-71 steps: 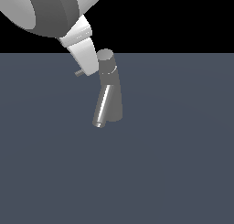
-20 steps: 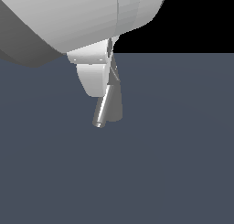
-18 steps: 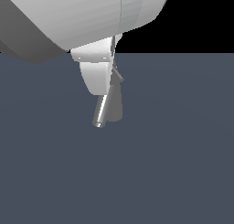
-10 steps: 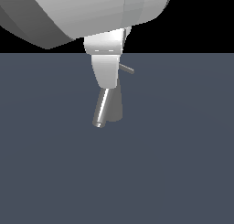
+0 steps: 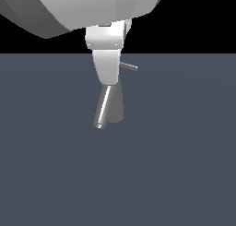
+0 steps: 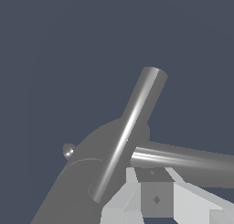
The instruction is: Turn on the faucet by rotating a designated handle.
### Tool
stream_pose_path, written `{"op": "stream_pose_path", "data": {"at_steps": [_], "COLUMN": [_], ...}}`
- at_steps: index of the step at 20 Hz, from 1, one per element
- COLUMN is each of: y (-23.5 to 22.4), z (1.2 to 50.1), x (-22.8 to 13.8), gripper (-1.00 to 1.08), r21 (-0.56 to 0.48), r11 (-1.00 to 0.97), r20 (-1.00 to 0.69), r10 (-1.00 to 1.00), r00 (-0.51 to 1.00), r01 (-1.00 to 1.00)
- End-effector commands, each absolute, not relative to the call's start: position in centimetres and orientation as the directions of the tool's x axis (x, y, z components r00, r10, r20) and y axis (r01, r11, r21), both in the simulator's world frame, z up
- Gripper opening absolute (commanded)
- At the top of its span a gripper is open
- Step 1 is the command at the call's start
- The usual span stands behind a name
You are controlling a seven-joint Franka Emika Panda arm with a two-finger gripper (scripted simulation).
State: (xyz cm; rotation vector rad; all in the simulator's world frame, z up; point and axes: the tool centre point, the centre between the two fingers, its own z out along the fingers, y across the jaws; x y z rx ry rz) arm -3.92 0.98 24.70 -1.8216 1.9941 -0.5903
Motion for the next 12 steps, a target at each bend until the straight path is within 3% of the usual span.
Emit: {"op": "stream_pose_path", "data": {"at_steps": [1, 12], "y": [-1.2, -4.3], "z": [26.1, 27.9], "x": [-2.1, 0.1], "gripper": [-1.0, -1.0], "r21": [-0.559, -0.559], "r11": [0.116, 0.151], "r20": [-0.01, -0.007], "r10": [-0.991, -0.984], "r00": [-0.133, -0.178], "r01": [-0.821, -0.815]}}
